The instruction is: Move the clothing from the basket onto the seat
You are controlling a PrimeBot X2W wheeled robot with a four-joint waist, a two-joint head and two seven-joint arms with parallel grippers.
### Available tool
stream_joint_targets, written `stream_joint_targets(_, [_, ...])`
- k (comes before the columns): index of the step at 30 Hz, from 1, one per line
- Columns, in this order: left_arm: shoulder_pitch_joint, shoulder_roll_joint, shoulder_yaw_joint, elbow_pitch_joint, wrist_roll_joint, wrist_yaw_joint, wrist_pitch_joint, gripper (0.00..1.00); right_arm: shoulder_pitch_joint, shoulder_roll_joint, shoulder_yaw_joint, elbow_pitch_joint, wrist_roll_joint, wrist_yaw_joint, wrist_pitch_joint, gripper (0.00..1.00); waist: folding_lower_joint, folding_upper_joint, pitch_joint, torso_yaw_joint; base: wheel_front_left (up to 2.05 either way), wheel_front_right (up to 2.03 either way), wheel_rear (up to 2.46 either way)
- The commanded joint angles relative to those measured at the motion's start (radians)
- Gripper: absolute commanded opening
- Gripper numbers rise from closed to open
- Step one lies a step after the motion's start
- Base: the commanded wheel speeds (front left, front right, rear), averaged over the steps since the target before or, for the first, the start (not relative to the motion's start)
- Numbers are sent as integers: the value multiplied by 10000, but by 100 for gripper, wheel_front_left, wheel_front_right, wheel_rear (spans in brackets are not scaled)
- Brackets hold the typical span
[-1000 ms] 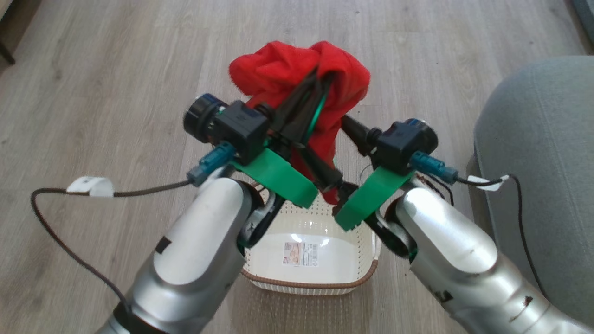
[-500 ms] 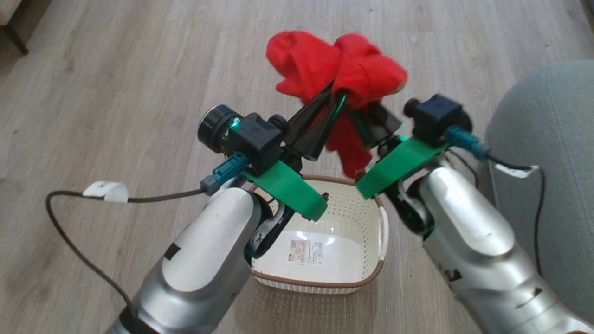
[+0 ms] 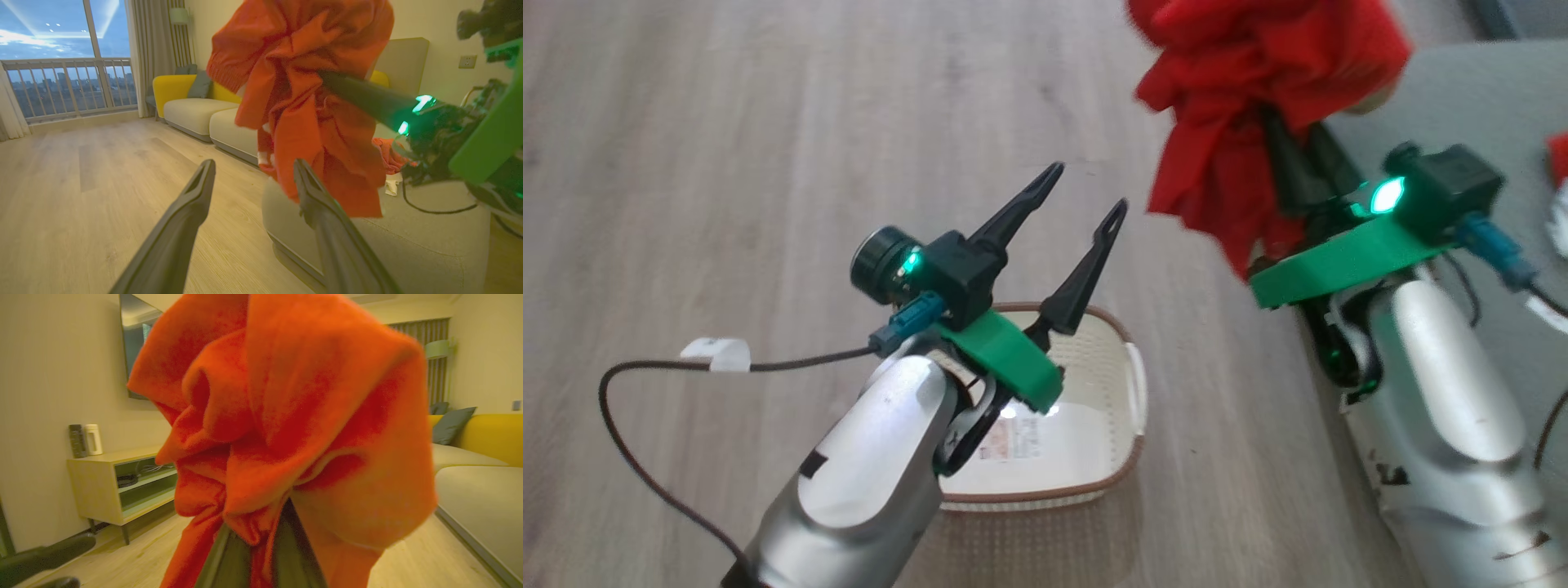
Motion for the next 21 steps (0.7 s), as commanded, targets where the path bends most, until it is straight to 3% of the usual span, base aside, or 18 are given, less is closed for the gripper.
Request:
stream_joint_targets(1, [-193,173,427,-161,120,-95,-49,100,-75,5,-37,-520,-75,-2,-67,0,0,0,140,-688,0,0,0])
stream_joint_targets(21, [729,277,1228,665,928,-576,-49,100,1338,-206,-971,-1558,-157,-2,-67,0,0,0,451,-4969,0,0,0])
